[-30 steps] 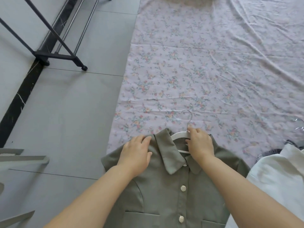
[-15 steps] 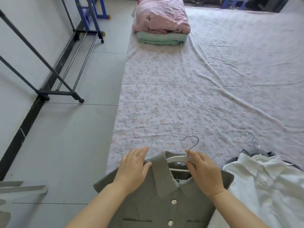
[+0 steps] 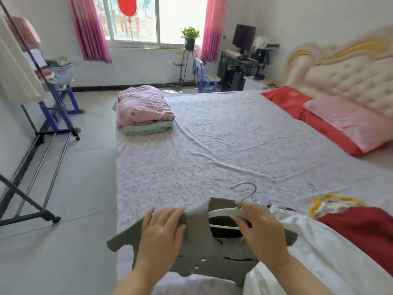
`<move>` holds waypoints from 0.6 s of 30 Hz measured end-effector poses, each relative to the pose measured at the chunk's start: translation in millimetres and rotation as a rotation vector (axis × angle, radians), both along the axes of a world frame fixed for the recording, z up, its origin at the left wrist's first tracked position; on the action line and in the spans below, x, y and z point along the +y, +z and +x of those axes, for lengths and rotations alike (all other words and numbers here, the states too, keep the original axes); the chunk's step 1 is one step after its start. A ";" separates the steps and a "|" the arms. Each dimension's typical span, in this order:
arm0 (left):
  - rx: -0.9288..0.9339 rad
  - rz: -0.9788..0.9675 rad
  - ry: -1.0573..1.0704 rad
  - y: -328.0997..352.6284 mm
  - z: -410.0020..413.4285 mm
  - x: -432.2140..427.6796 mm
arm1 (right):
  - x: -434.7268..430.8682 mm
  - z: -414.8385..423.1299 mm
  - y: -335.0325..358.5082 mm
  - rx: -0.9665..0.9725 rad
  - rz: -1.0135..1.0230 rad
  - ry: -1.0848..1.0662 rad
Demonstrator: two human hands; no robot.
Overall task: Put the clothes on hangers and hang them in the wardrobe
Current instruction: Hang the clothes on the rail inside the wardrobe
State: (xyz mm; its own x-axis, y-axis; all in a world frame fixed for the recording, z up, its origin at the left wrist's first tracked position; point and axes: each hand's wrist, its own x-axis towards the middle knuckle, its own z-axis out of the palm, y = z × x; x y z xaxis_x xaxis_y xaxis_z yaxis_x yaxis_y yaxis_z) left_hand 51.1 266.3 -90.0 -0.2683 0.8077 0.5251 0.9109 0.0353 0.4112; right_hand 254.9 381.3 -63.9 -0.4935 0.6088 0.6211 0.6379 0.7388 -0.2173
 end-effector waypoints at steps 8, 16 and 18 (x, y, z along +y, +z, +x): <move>0.056 0.239 -0.393 88.2 52.1 -9.9 | -90.1 89.1 93.8 0.088 0.149 -0.378; -0.054 0.292 -0.835 142.2 212.1 -39.3 | -229.5 234.2 165.4 0.055 0.257 -0.788; -0.087 0.286 -0.952 150.4 262.9 -60.9 | -275.6 273.3 177.4 0.033 0.304 -0.911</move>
